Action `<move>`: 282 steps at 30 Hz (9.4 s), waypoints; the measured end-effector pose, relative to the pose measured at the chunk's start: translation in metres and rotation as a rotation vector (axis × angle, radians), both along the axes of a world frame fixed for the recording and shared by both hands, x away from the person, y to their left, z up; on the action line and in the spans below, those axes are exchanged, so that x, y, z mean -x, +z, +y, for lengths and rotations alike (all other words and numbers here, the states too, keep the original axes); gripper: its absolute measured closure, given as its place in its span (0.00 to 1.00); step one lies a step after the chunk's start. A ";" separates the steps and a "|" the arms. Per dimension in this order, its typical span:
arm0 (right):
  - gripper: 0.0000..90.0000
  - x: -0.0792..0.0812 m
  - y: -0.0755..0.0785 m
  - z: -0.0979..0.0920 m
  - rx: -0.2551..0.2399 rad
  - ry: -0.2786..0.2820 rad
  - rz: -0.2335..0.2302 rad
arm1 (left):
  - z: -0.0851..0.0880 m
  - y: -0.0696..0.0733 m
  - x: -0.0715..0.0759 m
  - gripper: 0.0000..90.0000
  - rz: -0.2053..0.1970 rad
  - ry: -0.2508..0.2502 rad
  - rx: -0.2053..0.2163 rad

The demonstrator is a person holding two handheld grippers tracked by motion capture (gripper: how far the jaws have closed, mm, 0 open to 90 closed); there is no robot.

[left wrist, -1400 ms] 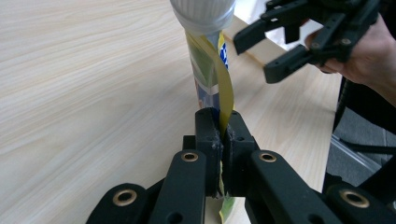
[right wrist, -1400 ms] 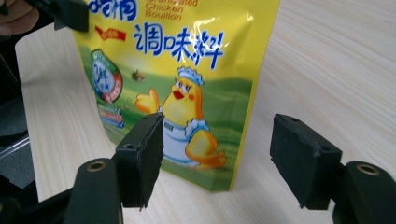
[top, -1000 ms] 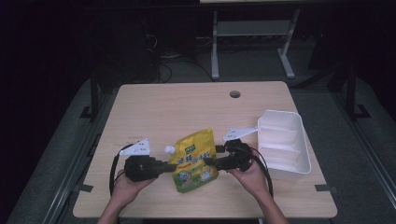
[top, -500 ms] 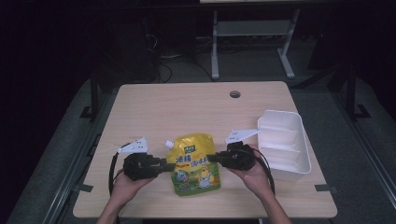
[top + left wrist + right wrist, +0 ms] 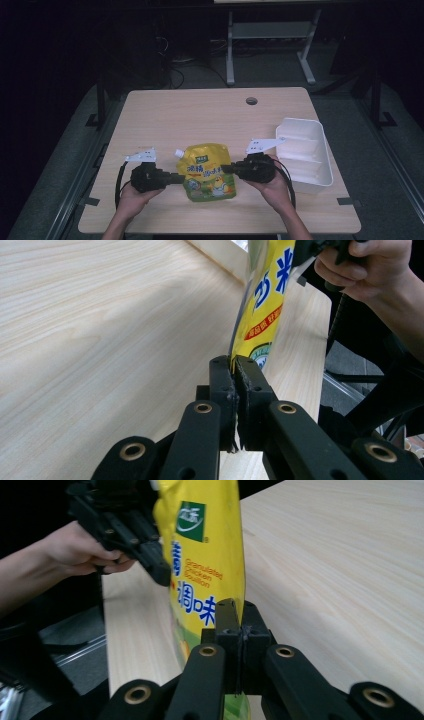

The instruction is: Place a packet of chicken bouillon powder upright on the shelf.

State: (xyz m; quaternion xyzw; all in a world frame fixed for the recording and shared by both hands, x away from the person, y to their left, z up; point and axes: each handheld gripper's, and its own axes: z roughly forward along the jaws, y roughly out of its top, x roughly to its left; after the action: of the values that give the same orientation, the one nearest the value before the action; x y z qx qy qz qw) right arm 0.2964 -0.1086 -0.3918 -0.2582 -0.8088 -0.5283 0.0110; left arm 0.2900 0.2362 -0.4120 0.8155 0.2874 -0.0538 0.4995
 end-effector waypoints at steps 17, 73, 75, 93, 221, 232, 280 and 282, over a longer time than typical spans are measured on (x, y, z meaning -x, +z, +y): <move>0.99 0.002 0.004 0.006 0.014 0.041 0.019 | -0.001 0.002 0.001 0.81 -0.050 0.014 -0.047; 0.99 -0.015 0.109 -0.120 0.018 -0.183 -0.062 | 0.019 -0.021 -0.009 0.27 -0.114 0.213 -0.244; 0.99 -0.014 0.111 -0.125 0.019 -0.191 -0.065 | 0.019 -0.021 -0.009 0.27 -0.112 0.213 -0.244; 0.99 -0.006 0.114 -0.167 0.021 -0.275 -0.063 | 0.020 -0.021 -0.010 0.27 -0.107 0.217 -0.243; 0.91 0.032 0.003 -0.258 0.038 -0.430 0.116 | 0.007 -0.029 -0.008 0.23 -0.114 0.200 -0.275; 0.72 0.027 0.038 -0.261 0.006 -0.464 0.073 | 0.008 -0.029 -0.008 0.21 -0.109 0.204 -0.268; 0.50 0.004 0.096 -0.126 0.117 -0.268 -0.047 | 0.014 -0.028 -0.007 0.21 -0.112 0.207 -0.257; 0.49 0.002 0.096 -0.121 0.118 -0.260 -0.043 | 0.014 -0.028 -0.007 0.21 -0.113 0.207 -0.257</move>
State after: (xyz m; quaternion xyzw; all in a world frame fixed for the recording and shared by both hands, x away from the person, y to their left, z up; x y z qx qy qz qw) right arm 0.2944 -0.2300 -0.2958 -0.3496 -0.7982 -0.4823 -0.0899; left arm 0.2968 0.2501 -0.4399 0.8405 0.3457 0.0809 0.4092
